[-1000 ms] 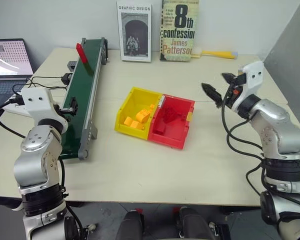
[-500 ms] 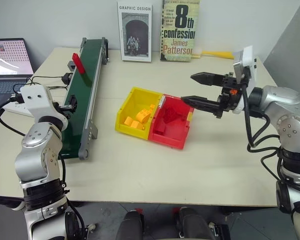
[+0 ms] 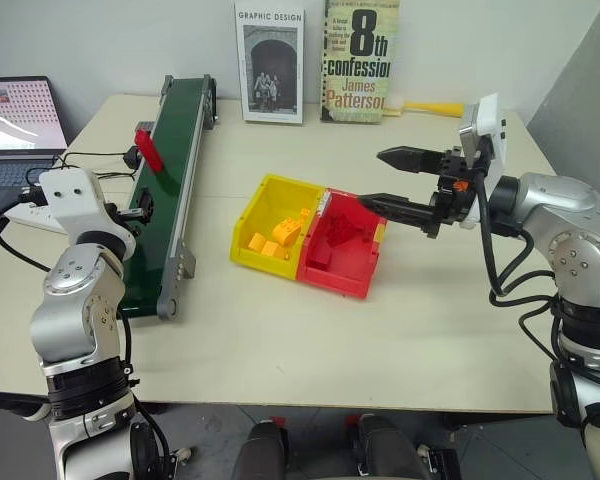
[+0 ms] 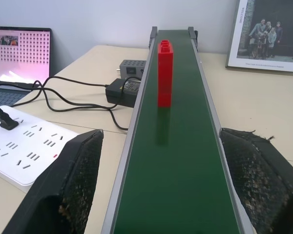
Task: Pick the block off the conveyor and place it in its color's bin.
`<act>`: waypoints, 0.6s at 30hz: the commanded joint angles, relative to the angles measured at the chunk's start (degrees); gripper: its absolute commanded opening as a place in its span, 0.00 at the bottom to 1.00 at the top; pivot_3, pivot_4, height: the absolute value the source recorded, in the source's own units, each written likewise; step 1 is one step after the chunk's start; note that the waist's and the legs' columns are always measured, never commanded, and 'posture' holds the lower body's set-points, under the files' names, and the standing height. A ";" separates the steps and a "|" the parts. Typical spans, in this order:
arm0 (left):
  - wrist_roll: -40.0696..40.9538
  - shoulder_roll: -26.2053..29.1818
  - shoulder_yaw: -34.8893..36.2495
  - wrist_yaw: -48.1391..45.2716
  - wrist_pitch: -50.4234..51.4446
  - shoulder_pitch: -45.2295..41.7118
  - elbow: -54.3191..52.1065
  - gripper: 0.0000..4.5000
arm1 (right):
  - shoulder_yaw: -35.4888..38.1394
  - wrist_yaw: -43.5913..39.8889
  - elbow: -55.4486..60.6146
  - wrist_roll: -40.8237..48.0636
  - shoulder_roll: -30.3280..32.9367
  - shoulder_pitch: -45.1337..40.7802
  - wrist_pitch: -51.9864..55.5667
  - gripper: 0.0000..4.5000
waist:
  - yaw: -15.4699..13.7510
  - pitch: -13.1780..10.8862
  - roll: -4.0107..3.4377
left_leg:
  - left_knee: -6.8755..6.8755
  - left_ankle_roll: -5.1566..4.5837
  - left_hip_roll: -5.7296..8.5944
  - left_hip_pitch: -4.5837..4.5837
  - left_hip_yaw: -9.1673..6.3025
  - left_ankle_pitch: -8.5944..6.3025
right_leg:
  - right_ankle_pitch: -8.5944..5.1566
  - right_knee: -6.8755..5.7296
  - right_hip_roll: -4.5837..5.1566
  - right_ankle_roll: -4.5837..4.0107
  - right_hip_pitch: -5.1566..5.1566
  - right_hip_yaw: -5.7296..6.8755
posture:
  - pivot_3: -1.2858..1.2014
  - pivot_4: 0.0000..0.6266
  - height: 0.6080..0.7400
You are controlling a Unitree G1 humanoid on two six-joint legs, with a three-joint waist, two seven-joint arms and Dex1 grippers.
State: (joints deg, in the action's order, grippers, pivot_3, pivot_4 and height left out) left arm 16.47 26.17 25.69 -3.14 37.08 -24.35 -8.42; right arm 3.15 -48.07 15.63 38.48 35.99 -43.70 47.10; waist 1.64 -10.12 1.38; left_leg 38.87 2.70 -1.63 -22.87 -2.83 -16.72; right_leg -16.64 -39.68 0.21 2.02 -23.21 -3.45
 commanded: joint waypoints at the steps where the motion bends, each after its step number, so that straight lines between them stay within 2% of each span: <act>1: 0.02 0.60 0.61 0.25 -1.07 -1.03 -0.88 0.88 | 1.39 0.15 2.06 1.30 0.80 -0.95 0.08 1.00 | 0.00 0.00 0.00 | 0.00 0.00 0.00 0.00 0.00 0.00 | 0.00 0.00 0.00 0.00 0.00 0.00 | 0.52 0.24 1.00; 11: 0.38 0.25 1.46 0.82 -0.89 -0.18 -2.14 0.88 | 1.22 0.50 1.90 1.74 0.88 -1.08 -0.09 1.00 | 0.00 0.00 0.00 | 0.00 0.00 0.00 0.00 0.00 0.00 | 0.00 0.00 0.00 0.00 0.00 0.00 | 0.52 0.24 1.00; 12: 0.75 0.03 1.76 0.81 -0.83 -0.08 -2.29 0.79 | 1.19 0.50 1.82 1.69 0.89 -1.13 -0.15 1.00 | 0.00 0.00 0.00 | 0.00 0.00 0.00 0.00 0.00 0.00 | 0.00 0.01 0.00 0.00 0.00 0.00 | 0.52 0.24 1.00; 13: 1.17 -0.27 2.14 1.00 -0.42 0.06 -2.61 0.79 | 1.23 0.54 1.70 1.74 0.87 -1.25 -0.09 1.00 | 0.00 0.00 0.00 | 0.00 0.00 0.00 0.00 0.00 0.00 | 0.00 0.01 0.00 0.00 0.00 0.00 | 0.52 0.24 1.00; 18: 1.89 -0.55 2.72 1.41 0.61 0.80 -3.58 0.59 | 1.40 0.71 1.52 2.00 0.83 -1.62 0.17 1.00 | 0.00 0.00 0.00 | 0.00 0.00 -0.02 0.00 0.00 0.00 | 0.00 0.01 0.00 0.00 0.00 0.00 | 0.52 0.24 1.00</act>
State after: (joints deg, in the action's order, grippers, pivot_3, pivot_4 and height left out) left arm 17.78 25.33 27.05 -1.97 37.54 -23.60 -9.02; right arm 3.16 -47.38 15.62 39.53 36.13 -43.71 47.56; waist 1.64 -10.12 1.38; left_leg 38.87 2.70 -1.65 -22.87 -2.83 -16.73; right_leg -16.64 -39.67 0.21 2.02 -23.21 -3.46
